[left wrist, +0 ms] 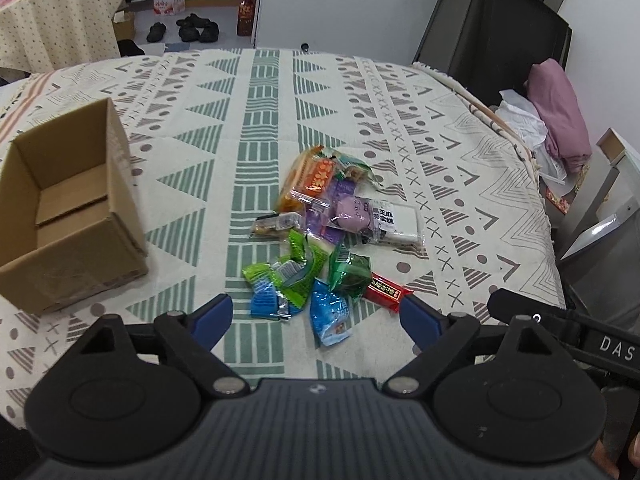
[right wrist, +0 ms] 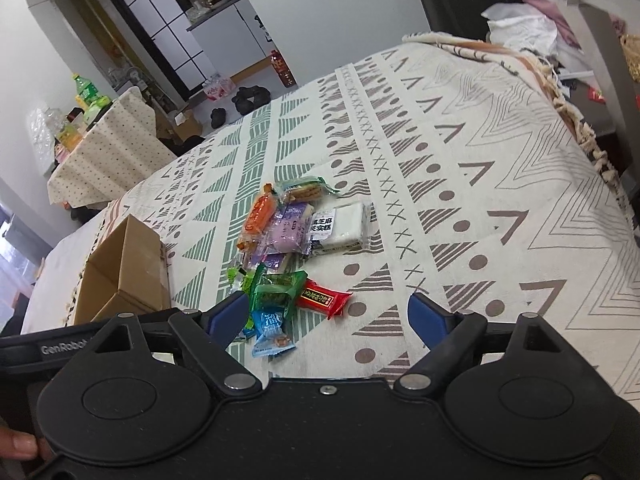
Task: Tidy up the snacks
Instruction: 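Reach both tools to the snack pile and close on green candies, then carry green candies to the box and open both grippers to drop them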
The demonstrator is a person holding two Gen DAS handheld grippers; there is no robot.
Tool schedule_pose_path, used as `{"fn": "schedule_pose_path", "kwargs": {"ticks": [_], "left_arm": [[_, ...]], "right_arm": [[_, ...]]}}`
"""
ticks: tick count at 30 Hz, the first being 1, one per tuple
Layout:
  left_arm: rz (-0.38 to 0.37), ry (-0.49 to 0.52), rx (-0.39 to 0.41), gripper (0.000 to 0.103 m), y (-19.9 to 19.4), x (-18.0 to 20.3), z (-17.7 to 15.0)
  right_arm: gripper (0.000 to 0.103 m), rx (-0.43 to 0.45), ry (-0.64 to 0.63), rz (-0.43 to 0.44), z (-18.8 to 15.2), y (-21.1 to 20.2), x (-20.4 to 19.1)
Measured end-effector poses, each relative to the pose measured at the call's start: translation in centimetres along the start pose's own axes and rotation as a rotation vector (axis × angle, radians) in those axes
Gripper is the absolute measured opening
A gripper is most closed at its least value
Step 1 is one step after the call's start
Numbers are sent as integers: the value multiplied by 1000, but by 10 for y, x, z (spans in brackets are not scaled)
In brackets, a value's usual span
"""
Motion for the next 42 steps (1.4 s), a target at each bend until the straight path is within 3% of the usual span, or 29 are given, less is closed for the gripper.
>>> {"fn": "schedule_pose_path", "kwargs": {"ticks": [6,10,16,25,31,37,39,42], "left_arm": [[1,-6,-32,85,25,5,4],[7,-10,-49,83,41,7,6],[28,-16,-72,76,64,7,8],[86,-5,-36,74,83,-1,18],[56,-64,-13,61,93,-14,24],[8,-102,-22,40,103,-17,21],[-19,-113,-31,24,103,-17,21],[-7,-131,-29,23,102,-21,21]], "right_arm": [[85,-40,48,3,2,17,10],[75,-72,93,18,3,30,17],[70,-108,113,35,4,49,20],[62,-145,107,41,8,78,16],[60,-135,113,100,10,88,13],[57,-155,129,159,11,102,4],[55,-172,125,168,10,110,-1],[47,-197,121,184,6,119,-9]]}}
Point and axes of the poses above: each gripper's, at about its wrist camera, not at the fingertips, and y roughly the way its jaws point, x to its right, z to its top, the point moved 4 cm from there along y, roughly the way its jaws point, and after that the axes turned 4 degrees about -y, right-handed, at the moved point
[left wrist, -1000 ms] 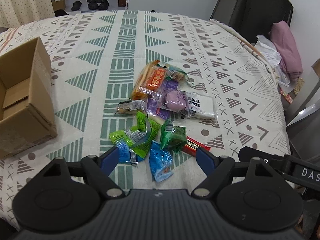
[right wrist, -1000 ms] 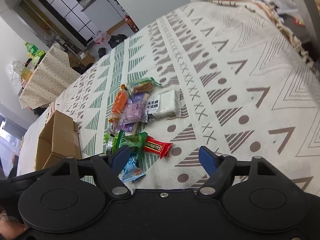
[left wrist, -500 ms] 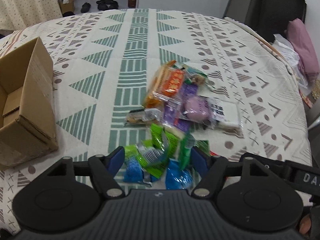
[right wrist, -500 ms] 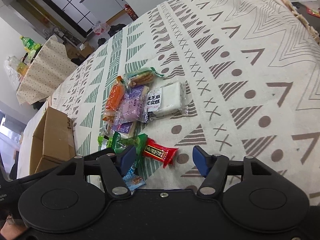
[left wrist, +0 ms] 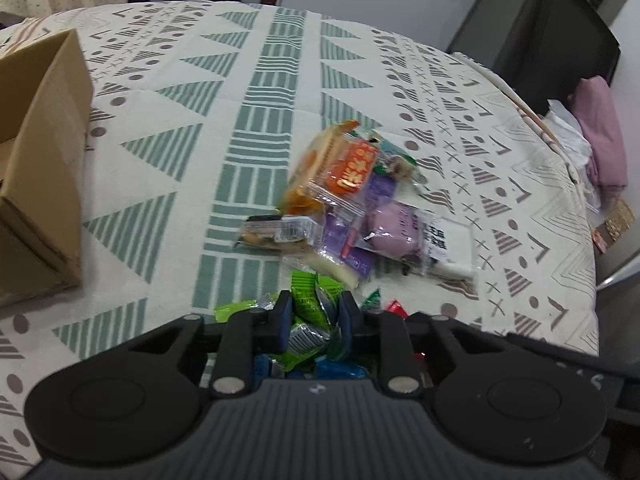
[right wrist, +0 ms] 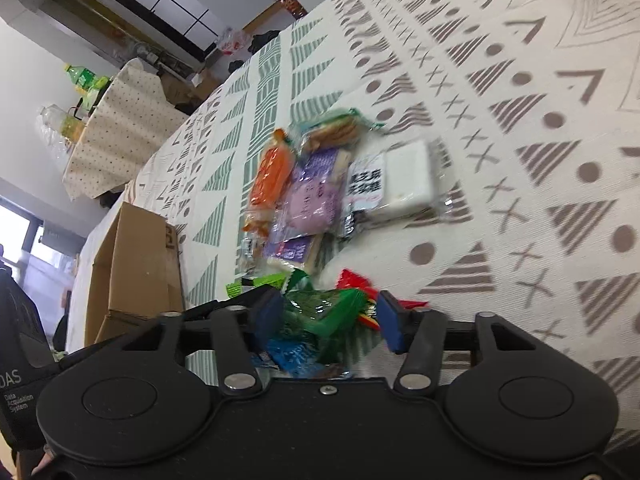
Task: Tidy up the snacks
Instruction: 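Carry green candies to the box and open both grippers to drop them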
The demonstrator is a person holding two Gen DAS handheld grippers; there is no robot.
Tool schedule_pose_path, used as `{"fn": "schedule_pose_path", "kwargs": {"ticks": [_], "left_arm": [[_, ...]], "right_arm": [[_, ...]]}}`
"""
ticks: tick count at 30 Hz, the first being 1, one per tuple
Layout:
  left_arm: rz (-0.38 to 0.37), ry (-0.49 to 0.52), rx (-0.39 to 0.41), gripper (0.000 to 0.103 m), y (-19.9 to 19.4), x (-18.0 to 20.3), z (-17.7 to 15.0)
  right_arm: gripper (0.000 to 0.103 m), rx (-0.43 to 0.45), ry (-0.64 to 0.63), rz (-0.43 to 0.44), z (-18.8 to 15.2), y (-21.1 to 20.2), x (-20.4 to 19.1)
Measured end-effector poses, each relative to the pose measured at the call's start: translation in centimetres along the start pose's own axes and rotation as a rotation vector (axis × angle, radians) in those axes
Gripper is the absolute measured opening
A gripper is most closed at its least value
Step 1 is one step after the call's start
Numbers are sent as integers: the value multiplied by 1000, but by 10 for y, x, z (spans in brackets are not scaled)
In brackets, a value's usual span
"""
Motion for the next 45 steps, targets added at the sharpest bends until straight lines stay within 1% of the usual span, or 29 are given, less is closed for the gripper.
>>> {"fn": "schedule_pose_path", "kwargs": {"ticks": [2,7,12,14,15,22,29,40,45], "left_arm": [[1,-18,5,22,-3,-4,1],[-5,-70,24,22,-12,-16,9],[-7,-121,65,22,-28,-29,19],[-4,-133,82,22,-36,-34,22],[-5,-143,88,22,-40,-36,24],[-32,-180,142,22,-67,-48,32],[-39,-219,197,22,-92,-66,42],[-8,-288,278,22,-125,-103,54],[-8,-324,307,22,-138,-119,57]], "right_arm": [[47,-17,-1,-7,-1,5,-1],[47,-38,3,17,-6,11,-6],[44,-55,-24,0,-8,21,-13],[27,-68,-30,-21,-10,26,-13],[26,-73,-29,-23,-11,27,-14],[19,-21,-77,-21,-12,12,-26],[17,27,-86,-21,-12,-4,-44],[16,102,-152,25,-2,-19,-104],[16,118,-188,49,2,-21,-132]]}}
Point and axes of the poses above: each gripper's, at about its wrist camera, not at the fingertips, and y roughly the way its jaws point, x to its right, z to its top, the point moved 4 cm from there along y, roughly the way its jaws point, and after that the axes turned 4 degrees about -y, right-handed, at the moved point
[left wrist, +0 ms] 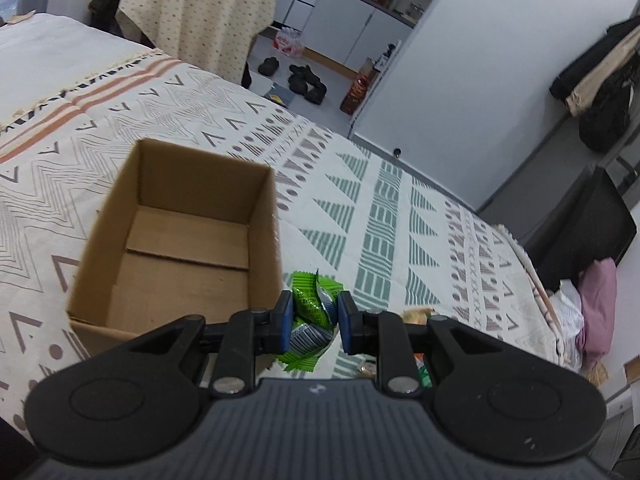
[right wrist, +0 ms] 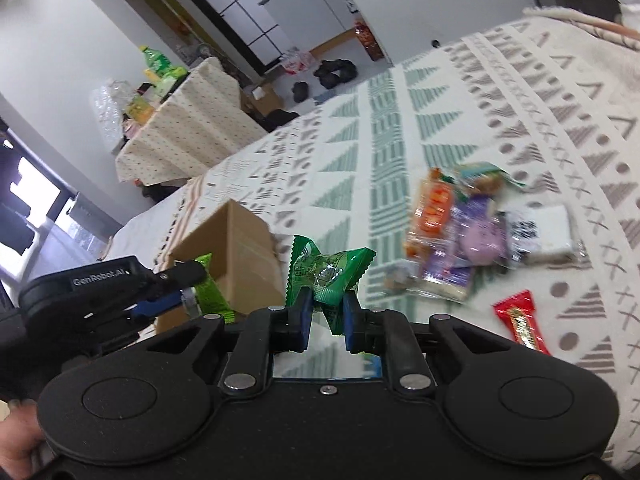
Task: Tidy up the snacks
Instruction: 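Carry green candies to the box and open both grippers to drop them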
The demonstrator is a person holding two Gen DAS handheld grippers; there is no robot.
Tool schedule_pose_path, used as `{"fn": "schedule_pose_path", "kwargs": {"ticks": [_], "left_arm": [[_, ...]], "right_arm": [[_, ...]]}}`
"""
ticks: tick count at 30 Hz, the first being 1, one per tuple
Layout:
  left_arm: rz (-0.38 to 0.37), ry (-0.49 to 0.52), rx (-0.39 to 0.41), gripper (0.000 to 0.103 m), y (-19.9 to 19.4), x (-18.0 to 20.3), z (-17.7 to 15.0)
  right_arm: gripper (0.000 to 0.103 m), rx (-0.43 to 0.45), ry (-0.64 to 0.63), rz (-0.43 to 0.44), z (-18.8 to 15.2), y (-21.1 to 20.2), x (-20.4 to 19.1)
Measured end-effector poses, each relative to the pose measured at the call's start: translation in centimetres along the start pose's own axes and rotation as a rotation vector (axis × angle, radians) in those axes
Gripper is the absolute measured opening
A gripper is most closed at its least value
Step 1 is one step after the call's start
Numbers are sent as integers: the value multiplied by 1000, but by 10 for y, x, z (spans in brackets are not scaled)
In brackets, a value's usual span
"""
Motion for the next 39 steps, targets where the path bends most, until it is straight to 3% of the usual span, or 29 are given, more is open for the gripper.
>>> {"fn": "schedule_pose_path", "kwargs": {"ticks": [12,32,37,39], "left_arm": [[22,-106,18,22,-5,-40,20],[100,-247,4,23,3,-86,34],[123,-296,10,32,1,-94,35],[136,-311,14,41,-1,-96,35]], "right_arm": [[16,29,-67,36,19,13,-56],[16,-19,-133,59,21,64,-116],[16,-24,-145,67,24,73,-124],[16,-26,-148,72,27,76,-127]]}}
Point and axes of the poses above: each gripper's, at about its wrist camera, not at the fingertips, and y roughly the way its jaws point, x to its right, z to its top, the point moved 4 cm from there along y, roughly the way its jaws point, and after that the axes turned 4 degrees about -y, right-handed, at the moved point
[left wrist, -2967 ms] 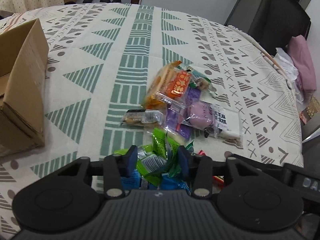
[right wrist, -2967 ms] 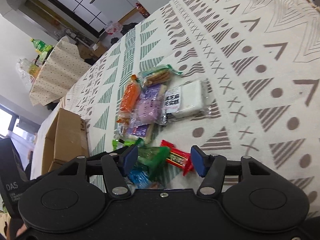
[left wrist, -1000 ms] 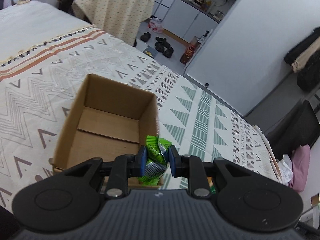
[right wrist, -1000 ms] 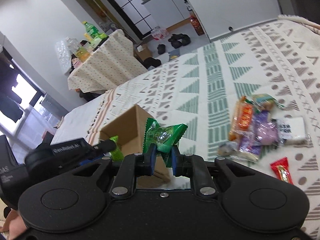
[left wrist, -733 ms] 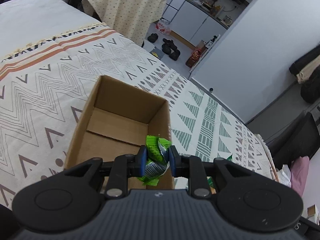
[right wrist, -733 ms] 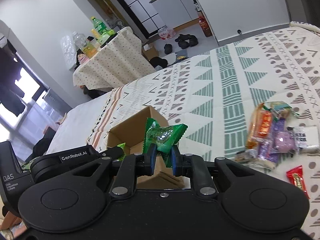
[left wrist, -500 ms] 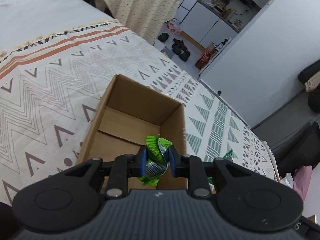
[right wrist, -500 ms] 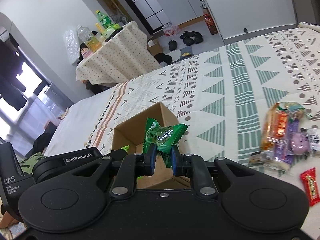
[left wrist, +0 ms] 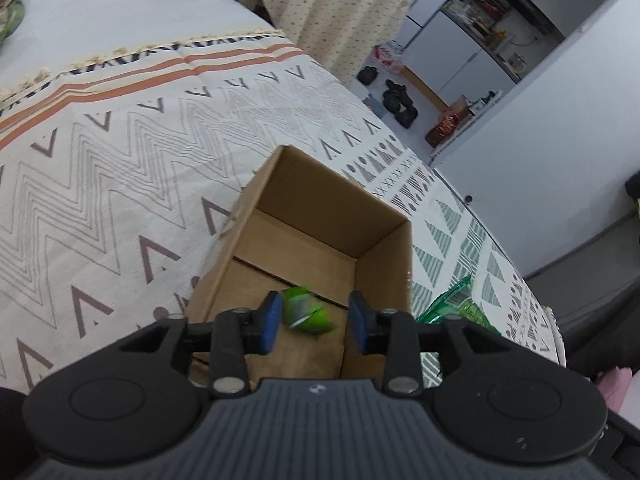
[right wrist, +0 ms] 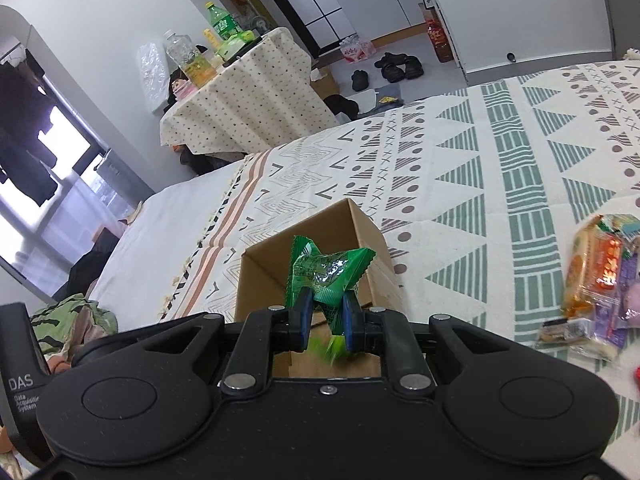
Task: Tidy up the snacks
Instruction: 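Carry green candies to the box and open both grippers to drop them, then grasp the blue candy with the left tool while the right grasps the red bar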
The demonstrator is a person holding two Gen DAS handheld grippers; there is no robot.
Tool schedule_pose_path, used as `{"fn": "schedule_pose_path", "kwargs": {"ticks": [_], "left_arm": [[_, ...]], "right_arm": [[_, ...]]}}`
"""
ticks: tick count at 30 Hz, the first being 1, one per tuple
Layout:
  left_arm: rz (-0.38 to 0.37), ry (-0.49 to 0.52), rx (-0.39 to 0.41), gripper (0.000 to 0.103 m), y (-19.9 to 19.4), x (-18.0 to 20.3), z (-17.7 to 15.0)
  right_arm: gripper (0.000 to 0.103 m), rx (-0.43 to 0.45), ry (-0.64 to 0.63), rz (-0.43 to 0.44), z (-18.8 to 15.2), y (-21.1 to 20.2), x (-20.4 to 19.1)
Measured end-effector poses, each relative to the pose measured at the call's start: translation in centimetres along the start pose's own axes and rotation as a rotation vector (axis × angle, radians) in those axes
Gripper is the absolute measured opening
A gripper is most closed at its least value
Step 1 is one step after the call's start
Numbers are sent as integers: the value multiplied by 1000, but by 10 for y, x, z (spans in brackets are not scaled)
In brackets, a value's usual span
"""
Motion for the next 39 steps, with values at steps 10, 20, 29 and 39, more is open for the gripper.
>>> {"fn": "schedule_pose_path", "kwargs": {"ticks": [10,20,29,39], "left_arm": [[15,57,20,70,-1,14,-6],[2,214,-33,89,3,49,-39],[-24,300,-73,97,1,74,-72],[-76,437,-146,103,3,105,-122]], "right_arm": [[49,14,8,4,1,-12,11],[64,40,65,-113,-13,-57,65],[73,70,100,-174,-23,-90,102],[80,81,142,-259,-42,-125,147]]}}
Point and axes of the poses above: each gripper's, at about its wrist camera, not at the fingertips, and y roughly the way its jaws point, x to its right, z to its top, the point moved 4 cm from there along y, roughly the way its jaws point, and after that the axes turned 4 degrees about -y, right-handed, at the moved point
